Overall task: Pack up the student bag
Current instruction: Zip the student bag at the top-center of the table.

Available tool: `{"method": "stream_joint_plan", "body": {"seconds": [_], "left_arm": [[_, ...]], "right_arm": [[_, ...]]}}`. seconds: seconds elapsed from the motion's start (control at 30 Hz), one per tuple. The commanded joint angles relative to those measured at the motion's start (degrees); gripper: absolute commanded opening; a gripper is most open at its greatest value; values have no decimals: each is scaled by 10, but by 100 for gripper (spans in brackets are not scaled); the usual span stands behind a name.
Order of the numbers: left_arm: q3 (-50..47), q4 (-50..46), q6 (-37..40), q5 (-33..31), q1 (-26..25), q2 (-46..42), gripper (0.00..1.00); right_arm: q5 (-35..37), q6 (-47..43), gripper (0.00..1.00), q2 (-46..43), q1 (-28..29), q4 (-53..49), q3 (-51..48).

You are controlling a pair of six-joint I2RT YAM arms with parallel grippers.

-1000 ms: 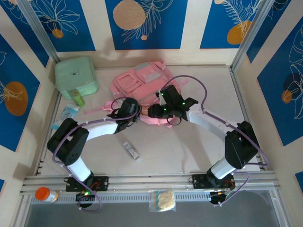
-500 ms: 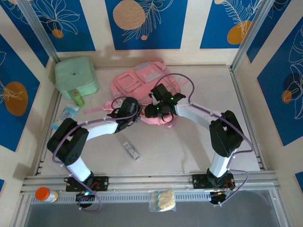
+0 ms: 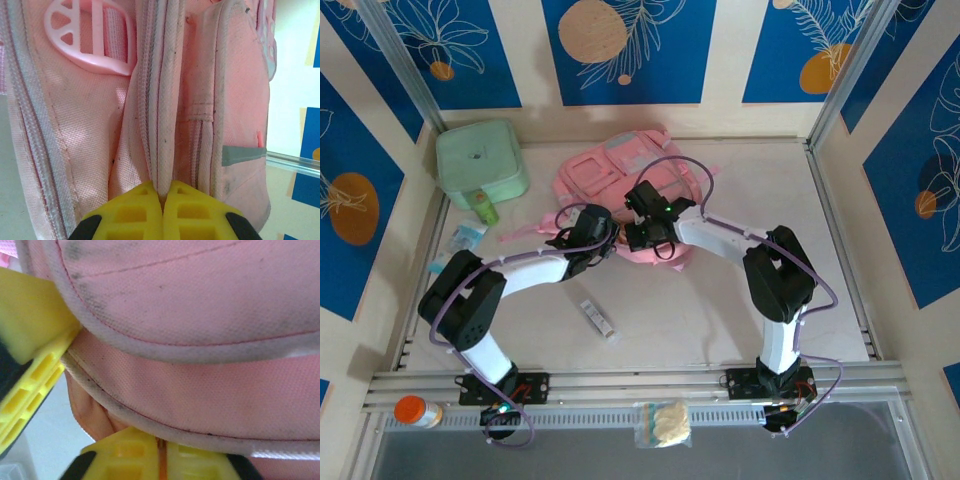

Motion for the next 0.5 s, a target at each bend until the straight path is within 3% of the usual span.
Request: {"method": "stream_joint_plan", "body": {"seconds": [0.0,0.27,0.47], "left_arm": [[27,-3,33,-12,9,-49,0],[27,-91,115,16,72,-102,0],[62,-126,185,98,146,-91,0]], "right_arm": [[58,-14,1,-27,6,-20,-6],[84,-3,0,-102,-19,-65,-70],[92,8,0,-127,-60,-100,-88]]}}
